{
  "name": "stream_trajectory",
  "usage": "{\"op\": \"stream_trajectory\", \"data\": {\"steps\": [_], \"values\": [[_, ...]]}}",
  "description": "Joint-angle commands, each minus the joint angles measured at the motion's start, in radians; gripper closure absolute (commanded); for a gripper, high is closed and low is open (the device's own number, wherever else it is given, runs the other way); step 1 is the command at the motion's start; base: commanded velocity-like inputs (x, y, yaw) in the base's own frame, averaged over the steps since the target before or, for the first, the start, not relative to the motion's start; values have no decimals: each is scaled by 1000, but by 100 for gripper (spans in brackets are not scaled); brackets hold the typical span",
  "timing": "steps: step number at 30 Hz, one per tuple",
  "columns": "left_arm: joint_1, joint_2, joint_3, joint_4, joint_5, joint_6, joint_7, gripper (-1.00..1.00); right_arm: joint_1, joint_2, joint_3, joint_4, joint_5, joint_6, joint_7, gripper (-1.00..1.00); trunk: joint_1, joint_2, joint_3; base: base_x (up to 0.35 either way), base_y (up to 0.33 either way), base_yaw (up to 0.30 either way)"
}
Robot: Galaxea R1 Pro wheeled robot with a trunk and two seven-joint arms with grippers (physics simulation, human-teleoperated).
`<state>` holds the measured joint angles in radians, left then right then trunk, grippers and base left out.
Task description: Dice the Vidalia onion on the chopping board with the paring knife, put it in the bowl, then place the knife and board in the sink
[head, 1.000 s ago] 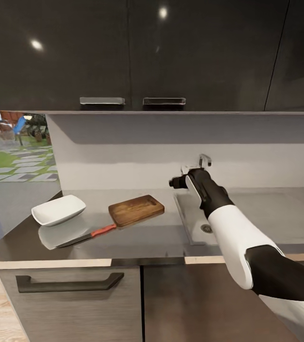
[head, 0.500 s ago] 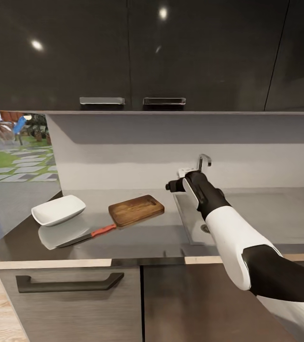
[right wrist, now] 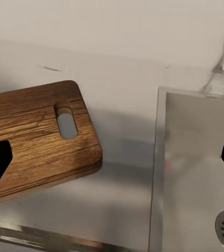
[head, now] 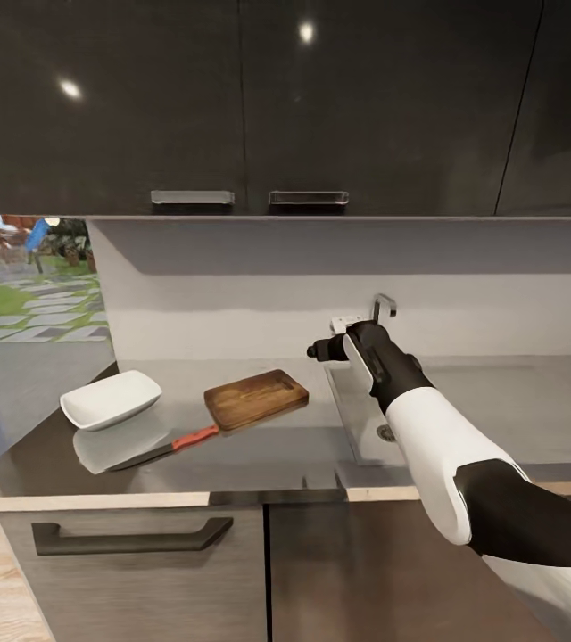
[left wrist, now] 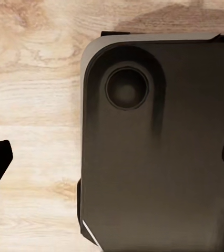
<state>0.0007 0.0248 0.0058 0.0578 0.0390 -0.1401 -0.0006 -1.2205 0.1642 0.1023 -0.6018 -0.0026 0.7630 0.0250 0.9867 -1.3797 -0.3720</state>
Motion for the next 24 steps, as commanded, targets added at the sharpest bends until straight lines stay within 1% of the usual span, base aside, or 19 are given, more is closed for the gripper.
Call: {"op": "stream_trajectory", "data": {"steps": [1,7,11,18,21,22,24], "values": [[-1,0,0,2,4,-6,0,-100,-1,-1,2,-1,2,5,1,-100,-4,7,2,0,0,0],[-1,0,2,2,4,-4,1,-100,0,-3,2,0,4,5,2,-100,-27,49,21,0,0,0],[-1,0,2,1,4,-4,0,-100,1,6,3,0,2,6,4,-100,-42,77,34,0,0,0],[-1,0,4,-1,4,-4,2,-100,5,10,4,2,1,4,8,-100,-69,126,53,0,0,0],[-1,0,5,-1,4,-3,3,-100,8,10,4,27,0,3,10,-100,-81,147,58,0,0,0],[-1,0,5,-1,4,-3,3,-100,8,10,4,58,0,-9,11,-100,-84,154,60,0,0,0],[-1,0,5,-1,5,-3,4,-100,8,10,4,83,1,-39,11,-100,-92,168,63,0,0,0]]}}
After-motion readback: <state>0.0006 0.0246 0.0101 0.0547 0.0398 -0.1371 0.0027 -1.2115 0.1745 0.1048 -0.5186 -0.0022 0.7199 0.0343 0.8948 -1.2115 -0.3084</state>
